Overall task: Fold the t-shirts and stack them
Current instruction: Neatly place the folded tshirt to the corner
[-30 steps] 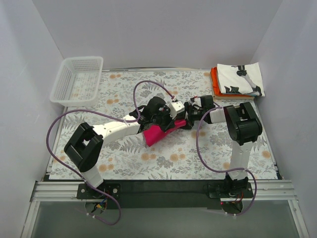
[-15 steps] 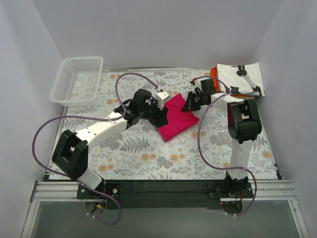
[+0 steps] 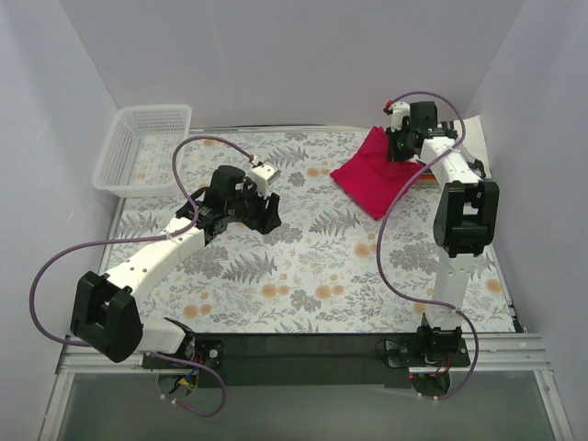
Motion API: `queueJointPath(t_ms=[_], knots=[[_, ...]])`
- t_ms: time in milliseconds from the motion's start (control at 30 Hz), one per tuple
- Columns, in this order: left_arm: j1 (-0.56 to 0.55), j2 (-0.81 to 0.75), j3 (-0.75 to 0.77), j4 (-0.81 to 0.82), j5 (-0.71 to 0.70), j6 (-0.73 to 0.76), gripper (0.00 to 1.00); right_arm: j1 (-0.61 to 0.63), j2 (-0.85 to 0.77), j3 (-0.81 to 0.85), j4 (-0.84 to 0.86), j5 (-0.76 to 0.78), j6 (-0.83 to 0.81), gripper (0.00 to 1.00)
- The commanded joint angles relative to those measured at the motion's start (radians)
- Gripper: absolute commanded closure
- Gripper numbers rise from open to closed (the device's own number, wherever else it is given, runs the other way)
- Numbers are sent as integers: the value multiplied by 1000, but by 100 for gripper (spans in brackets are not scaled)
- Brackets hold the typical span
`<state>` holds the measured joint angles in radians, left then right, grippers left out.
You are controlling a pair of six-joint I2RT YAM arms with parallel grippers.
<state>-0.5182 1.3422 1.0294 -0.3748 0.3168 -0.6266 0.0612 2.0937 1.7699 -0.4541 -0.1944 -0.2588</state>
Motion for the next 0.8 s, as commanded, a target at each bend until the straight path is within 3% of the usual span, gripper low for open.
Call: queueJointPath(t_ms=[0,100,267,767], knots=[[12,-40,-17,-1,2,-5,51,-27,70,186,-61,76,-89,99],[14,-25,-14,-10,4,-5,51,-40,127,330,-107,104,-99,99],[14,-8,-12,-13,4,-13,51,-41,152,433,-126,148,-93,99],[15,20,3,-19,18,-22,51,-44,51,516,-149,133,-28,99]])
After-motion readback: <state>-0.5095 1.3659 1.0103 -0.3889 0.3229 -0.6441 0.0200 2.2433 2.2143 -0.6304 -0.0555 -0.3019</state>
